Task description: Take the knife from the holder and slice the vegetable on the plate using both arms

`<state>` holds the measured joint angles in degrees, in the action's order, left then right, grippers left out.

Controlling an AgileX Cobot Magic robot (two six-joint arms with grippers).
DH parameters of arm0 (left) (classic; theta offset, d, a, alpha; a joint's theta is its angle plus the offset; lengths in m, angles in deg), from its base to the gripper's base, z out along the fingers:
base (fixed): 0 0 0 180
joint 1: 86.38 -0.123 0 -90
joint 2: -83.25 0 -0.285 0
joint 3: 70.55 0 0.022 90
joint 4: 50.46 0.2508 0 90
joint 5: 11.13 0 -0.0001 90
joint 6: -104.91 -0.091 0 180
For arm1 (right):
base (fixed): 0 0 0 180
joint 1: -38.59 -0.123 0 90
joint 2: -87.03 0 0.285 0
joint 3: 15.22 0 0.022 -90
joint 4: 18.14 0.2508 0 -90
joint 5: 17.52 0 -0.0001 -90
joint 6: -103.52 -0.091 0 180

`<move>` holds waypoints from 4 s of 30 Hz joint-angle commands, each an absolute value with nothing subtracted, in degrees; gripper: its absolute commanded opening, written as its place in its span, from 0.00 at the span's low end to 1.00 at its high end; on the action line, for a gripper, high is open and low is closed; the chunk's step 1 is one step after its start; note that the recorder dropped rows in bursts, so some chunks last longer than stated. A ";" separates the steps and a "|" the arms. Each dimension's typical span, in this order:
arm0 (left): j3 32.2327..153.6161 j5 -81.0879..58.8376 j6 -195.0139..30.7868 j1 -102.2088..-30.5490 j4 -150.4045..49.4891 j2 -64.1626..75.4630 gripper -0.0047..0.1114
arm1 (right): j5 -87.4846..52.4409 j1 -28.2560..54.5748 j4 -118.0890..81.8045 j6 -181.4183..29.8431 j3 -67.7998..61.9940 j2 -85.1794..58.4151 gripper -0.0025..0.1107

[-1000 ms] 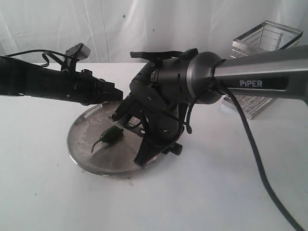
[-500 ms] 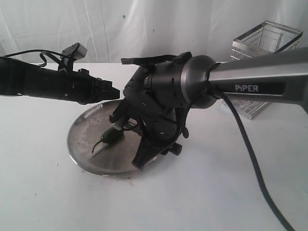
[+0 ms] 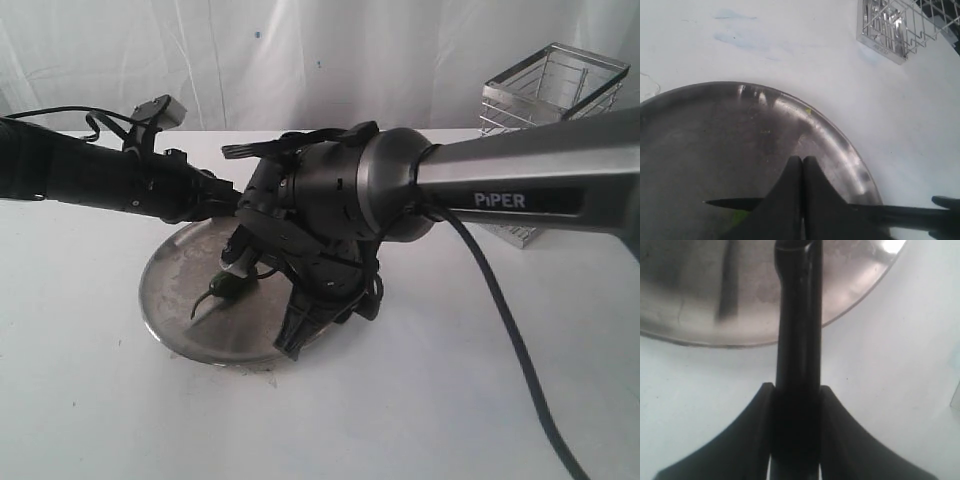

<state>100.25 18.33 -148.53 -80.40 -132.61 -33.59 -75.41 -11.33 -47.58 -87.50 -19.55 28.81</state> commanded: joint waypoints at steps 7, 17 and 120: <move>100.10 23.53 -130.23 -80.60 -113.02 -19.39 0.04 | -73.15 -7.17 -35.20 -80.76 -19.06 19.86 0.02; 81.35 25.86 -127.36 -80.60 -122.60 -10.83 0.04 | -70.50 3.08 2.50 -61.65 -12.18 14.98 0.02; 69.41 17.71 -157.60 -80.60 -147.15 -9.53 0.04 | -87.48 29.95 29.00 -38.69 -15.83 36.86 0.47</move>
